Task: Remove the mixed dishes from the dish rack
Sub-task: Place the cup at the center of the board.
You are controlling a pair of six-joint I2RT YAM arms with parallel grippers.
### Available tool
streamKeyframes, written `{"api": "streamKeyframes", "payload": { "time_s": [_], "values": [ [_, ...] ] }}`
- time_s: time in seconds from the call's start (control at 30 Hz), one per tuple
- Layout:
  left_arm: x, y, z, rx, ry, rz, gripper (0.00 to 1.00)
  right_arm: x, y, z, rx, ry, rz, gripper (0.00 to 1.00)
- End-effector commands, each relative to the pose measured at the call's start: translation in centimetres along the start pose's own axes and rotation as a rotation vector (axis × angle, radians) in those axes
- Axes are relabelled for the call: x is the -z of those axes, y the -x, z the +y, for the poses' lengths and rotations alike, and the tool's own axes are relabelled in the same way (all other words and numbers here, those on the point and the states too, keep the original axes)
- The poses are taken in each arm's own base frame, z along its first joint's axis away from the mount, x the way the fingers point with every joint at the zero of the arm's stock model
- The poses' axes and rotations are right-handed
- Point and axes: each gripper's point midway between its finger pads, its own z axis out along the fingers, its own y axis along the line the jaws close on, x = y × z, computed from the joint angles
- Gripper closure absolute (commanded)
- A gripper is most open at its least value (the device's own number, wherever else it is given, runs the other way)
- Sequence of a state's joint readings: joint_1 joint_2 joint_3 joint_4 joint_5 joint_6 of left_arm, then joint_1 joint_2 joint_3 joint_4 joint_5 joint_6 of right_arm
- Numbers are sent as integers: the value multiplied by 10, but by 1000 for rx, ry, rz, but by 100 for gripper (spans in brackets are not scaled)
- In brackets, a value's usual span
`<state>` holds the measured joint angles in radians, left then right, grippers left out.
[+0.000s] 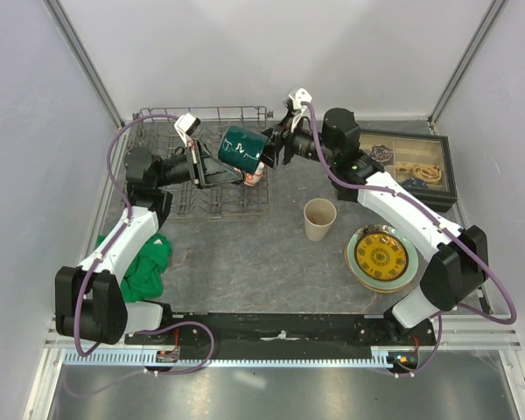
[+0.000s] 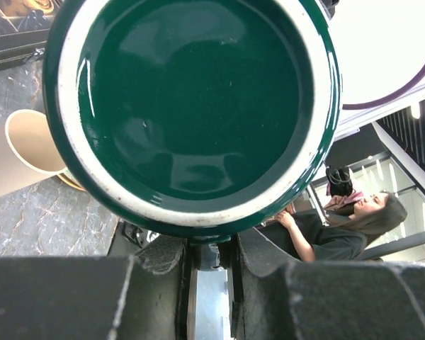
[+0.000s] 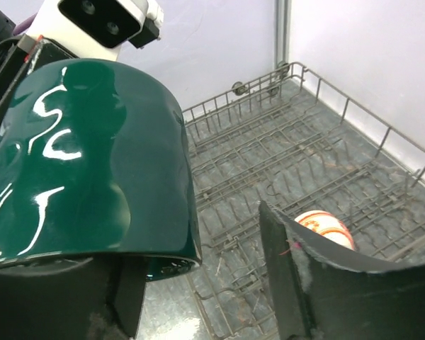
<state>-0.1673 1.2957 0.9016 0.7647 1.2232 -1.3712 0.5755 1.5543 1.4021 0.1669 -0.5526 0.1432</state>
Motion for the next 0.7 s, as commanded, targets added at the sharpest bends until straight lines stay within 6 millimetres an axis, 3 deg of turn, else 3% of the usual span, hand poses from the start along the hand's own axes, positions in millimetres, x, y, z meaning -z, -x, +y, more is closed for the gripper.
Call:
{"api": "streamKeyframes", "payload": {
  "time_s": [0.0,0.4,0.53,0.63,0.67],
  "values": [
    [-2,-3,-19,-145,-39,4,98,-8,26,15,26,59,-57,40],
    [-2,-5,-12,-139,-27,2,98,-8,28,22,34,84,-56,100],
    [-1,-6,-9,-141,-18,1,98,-6,25,21,33,78,-51,100],
    [0,-6,-7,-145,-9,-3,89,-4,23,21,39,73,-47,100],
    [0,-6,-6,-147,-7,-4,81,-4,23,21,43,71,-47,100]
  ]
}}
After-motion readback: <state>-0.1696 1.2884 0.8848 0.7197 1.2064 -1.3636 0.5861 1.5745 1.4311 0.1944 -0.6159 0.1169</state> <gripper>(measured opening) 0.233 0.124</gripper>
